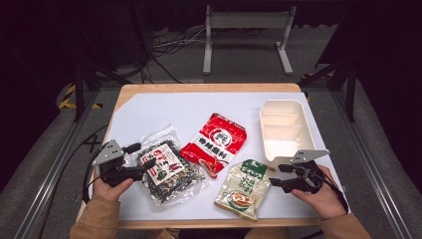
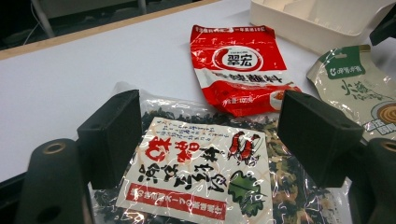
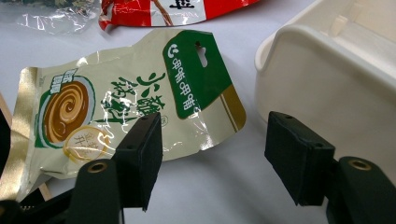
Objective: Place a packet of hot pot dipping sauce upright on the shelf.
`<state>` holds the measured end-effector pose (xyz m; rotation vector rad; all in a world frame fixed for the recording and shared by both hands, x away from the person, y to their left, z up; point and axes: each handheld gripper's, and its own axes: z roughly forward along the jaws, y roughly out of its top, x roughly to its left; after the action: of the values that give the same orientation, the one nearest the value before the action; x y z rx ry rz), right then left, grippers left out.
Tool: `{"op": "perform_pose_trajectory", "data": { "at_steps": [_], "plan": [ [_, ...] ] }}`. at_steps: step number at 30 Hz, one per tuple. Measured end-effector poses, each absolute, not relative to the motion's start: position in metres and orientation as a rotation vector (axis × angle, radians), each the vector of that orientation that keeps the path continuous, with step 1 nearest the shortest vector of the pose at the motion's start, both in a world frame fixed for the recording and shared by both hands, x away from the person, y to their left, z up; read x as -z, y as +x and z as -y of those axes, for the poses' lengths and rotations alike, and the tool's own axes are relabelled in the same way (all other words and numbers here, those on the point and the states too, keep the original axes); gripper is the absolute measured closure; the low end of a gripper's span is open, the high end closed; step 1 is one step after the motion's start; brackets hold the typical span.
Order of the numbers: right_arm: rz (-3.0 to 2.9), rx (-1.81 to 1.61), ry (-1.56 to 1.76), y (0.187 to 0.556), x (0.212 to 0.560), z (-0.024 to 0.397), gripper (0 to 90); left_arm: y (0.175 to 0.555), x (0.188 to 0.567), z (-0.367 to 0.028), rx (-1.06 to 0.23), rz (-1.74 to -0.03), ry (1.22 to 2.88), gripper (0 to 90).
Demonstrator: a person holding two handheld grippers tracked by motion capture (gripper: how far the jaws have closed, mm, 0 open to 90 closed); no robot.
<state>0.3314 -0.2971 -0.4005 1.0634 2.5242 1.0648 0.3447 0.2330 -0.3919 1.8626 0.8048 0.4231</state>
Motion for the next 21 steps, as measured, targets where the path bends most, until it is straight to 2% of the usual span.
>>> {"op": "perform_pose_trajectory", "data": {
  "at_steps": [21],
  "plan": [
    [-2.611,-1.101,1.116,0.349,0.419,0.283,37.0,0.346,0.393,-0.232,-0.433,-0.817,1.879,23.1]
  ]
}}
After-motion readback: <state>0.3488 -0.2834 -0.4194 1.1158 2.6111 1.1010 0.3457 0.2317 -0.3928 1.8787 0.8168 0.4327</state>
